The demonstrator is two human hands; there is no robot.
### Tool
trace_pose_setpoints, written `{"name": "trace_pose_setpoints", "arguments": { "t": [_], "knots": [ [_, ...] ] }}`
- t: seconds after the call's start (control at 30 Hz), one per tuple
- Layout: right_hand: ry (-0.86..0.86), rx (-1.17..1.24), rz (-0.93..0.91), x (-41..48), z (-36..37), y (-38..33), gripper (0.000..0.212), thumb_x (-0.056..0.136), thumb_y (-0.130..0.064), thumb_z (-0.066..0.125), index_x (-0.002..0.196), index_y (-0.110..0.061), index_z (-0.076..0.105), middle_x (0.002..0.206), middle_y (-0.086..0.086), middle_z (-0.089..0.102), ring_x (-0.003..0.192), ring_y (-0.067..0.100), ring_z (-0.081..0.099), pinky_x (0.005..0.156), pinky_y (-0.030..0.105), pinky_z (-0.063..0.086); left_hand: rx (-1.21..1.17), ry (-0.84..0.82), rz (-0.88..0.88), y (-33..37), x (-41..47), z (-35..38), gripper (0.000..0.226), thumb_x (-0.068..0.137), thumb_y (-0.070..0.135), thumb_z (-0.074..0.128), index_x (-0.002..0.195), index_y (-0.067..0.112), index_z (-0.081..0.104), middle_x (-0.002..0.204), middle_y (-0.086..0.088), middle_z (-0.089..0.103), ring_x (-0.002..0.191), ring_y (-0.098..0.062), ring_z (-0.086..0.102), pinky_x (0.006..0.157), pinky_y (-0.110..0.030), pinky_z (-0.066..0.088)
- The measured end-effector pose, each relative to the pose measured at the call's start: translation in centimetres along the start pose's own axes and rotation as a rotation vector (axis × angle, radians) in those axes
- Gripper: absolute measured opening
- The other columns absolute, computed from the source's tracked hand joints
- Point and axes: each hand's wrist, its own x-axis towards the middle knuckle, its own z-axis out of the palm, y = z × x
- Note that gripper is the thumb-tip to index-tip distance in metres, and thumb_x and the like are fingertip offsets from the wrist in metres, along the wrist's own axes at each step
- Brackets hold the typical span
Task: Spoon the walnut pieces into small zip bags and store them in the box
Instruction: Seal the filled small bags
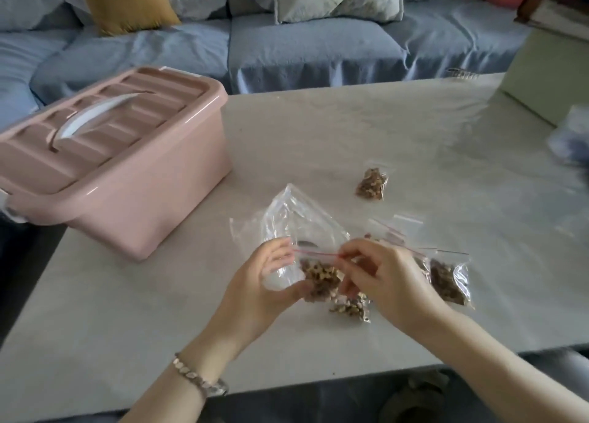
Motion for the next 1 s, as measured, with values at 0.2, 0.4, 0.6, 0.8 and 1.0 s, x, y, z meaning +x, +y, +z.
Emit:
{"name": "trace_pose_setpoints", "arguments": {
  "t": [0.2,0.4,0.6,0.8,1.0],
  "knots": [
    [-0.077,0.036,0.095,-1.7,4.4,3.5,0.004,0.086,-0.016,0.063,0.087,-0.02,0.063,0.071,-0.002,0.07,0.061,0.007,0.066,0.066,0.029,0.055,-0.102,0.001,-0.032,-3.4,-1.5,1.6,0.024,0.063,0.016,0.077,0.081,0.029,0.067,0.079,0.015,0.072,0.081,-0.003,0.067,0.074,-0.016,0.05],
    [-0.075,0.117,0.157,-1.9,5.2,3.8,0.023,0.075,-0.014,0.074,0.081,-0.033,0.062,0.065,-0.002,0.071,0.059,0.014,0.066,0.067,0.032,0.056,-0.022,0.063,-0.057,-3.6,-1.4,2.0,0.03,0.071,0.004,0.077,0.07,0.033,0.068,0.07,0.015,0.071,0.074,-0.003,0.067,0.071,-0.016,0.051],
    [-0.059,0.173,0.173,-1.8,5.2,4.0,0.017,0.078,-0.01,0.071,0.076,-0.027,0.068,0.065,0.004,0.071,0.059,0.021,0.067,0.064,0.035,0.057,-0.011,0.049,-0.034,-3.0,-1.5,1.8,0.031,0.074,0.004,0.074,0.061,0.032,0.071,0.065,0.009,0.07,0.062,-0.004,0.063,0.068,-0.023,0.053],
    [-0.027,0.161,0.177,-1.7,5.5,4.0,0.006,0.078,-0.011,0.071,0.08,-0.017,0.072,0.065,0.003,0.07,0.057,0.019,0.065,0.058,0.032,0.056,-0.24,0.085,-0.149,-2.3,-2.0,2.4,0.024,0.077,-0.007,0.066,0.068,0.014,0.073,0.062,-0.004,0.071,0.056,-0.013,0.067,0.056,-0.02,0.053],
    [-0.004,0.159,0.157,-1.8,4.6,3.8,0.003,0.077,-0.02,0.073,0.08,-0.018,0.072,0.063,0.0,0.07,0.052,0.016,0.064,0.056,0.025,0.055,-0.132,0.097,-0.122,-2.6,-1.7,2.1,0.026,0.074,0.004,0.073,0.062,0.026,0.073,0.067,0.0,0.073,0.063,-0.011,0.065,0.068,-0.028,0.055]
  ]
}}
